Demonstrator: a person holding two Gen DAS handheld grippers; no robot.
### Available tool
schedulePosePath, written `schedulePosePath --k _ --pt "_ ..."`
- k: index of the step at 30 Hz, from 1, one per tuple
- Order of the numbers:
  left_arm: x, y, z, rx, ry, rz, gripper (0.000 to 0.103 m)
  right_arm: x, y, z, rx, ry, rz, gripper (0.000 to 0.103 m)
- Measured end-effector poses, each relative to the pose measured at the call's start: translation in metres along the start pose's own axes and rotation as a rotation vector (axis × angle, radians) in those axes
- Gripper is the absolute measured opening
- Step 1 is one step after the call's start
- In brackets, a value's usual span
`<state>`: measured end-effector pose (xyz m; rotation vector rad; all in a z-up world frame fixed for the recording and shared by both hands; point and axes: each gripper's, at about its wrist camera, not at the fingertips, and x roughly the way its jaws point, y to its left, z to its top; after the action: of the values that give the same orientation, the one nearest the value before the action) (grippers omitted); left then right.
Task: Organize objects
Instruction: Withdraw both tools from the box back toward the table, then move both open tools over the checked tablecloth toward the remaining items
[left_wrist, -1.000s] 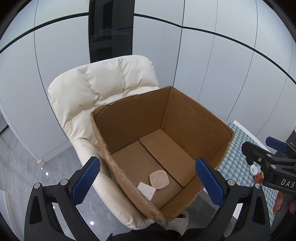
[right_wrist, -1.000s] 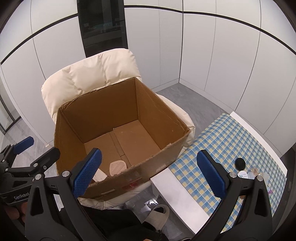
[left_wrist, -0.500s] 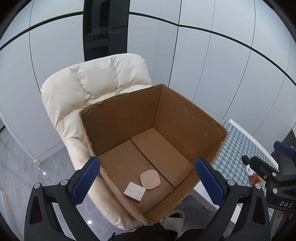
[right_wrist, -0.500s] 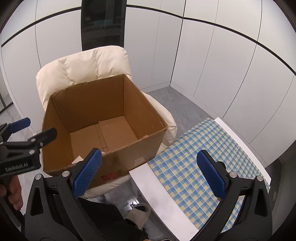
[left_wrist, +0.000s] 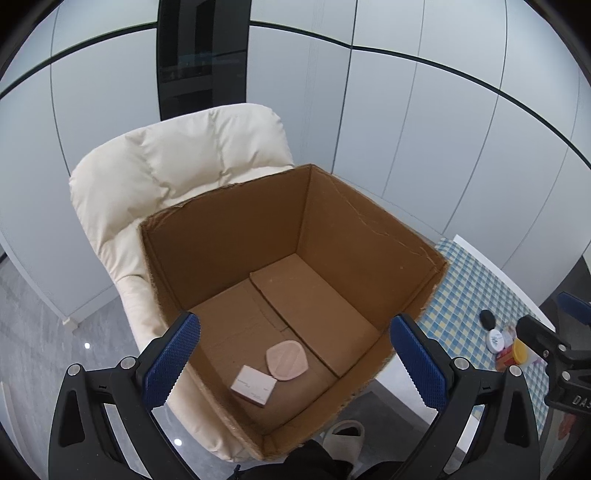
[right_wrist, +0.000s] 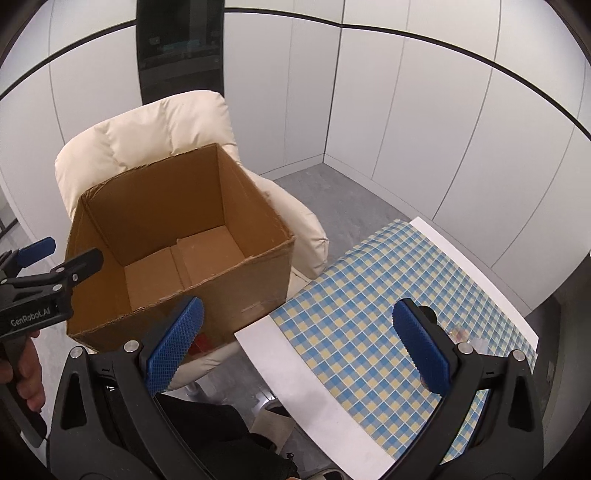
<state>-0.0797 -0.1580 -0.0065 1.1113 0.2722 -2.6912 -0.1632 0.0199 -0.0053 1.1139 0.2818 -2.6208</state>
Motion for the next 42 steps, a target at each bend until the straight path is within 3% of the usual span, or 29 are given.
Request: schedulePosePath --k 12,42 --pt "0.004 -0.016 0.001 -0.002 0.007 -0.015 0.103 0.001 -0.027 -0.005 0.068 0.013 0.009 0.103" --pt "0.002 -0.094 -0.002 0.130 -0.014 -0.098 0.102 -0.018 -0.089 -0.027 0.158 0.008 -0.064 0.103"
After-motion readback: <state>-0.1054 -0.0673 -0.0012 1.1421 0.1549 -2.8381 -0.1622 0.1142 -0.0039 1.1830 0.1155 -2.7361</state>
